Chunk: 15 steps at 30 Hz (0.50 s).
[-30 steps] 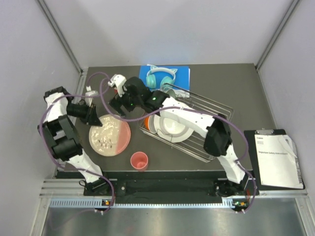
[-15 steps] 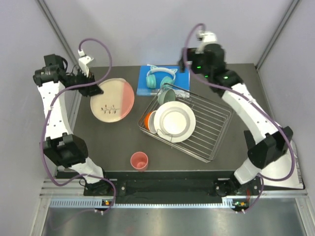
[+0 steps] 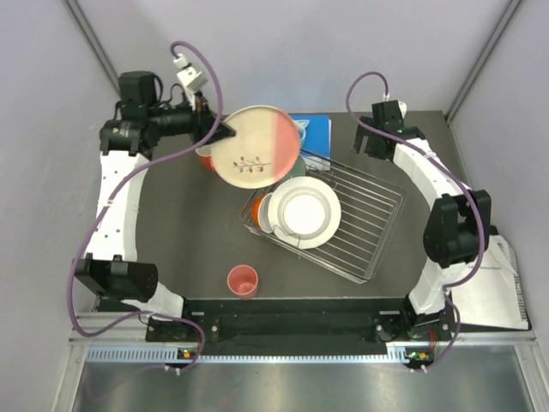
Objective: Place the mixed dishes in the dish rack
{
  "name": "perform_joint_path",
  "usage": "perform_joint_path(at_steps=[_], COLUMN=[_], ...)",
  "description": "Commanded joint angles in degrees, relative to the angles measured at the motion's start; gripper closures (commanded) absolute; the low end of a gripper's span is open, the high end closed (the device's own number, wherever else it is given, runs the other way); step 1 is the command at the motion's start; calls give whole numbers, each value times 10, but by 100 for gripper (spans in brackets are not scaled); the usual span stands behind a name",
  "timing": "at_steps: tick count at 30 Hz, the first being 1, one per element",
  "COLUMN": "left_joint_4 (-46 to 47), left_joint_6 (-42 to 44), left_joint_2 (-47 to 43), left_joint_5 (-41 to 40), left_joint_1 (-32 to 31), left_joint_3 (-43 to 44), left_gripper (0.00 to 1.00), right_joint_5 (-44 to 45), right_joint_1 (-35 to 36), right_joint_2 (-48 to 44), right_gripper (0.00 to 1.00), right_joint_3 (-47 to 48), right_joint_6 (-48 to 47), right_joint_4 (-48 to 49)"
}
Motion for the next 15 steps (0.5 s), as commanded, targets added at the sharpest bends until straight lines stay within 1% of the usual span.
perform_joint_path(at_steps=[1,3,5,9,11,12,13,15], left_joint_4=[199,202,213,218,241,279,308,356], left_joint_6=[-80,-42,-31,-24,-19,-13,-12,-8], left_joint_2=[22,25,28,64,64,58,51,37], left_joint_5=[60,43,26,14,20,24,32,38], left_joint_1=[-55,-82,-101,-107,-107,-107,-107,-108], left_joint_3=[38,39,46,95,78,63,26,-10], left_gripper=[100,100,100,100,100,100,100,100], right_joint_5=[6,4,1,-19,-28,-41,-47,-59], right_joint_1=[1,1,1,0,1,3,6,17], right_joint_2=[32,45,68,97,106,109,113,115], right_gripper=[0,0,0,0,0,0,1,0], right_joint_3=[25,39,54,81,81,78,77,73], right_joint_6=[2,-2,-2,0,3,3,3,3], right_joint_4=[-14,-16,-25,-28,-26,-24,-21,-18])
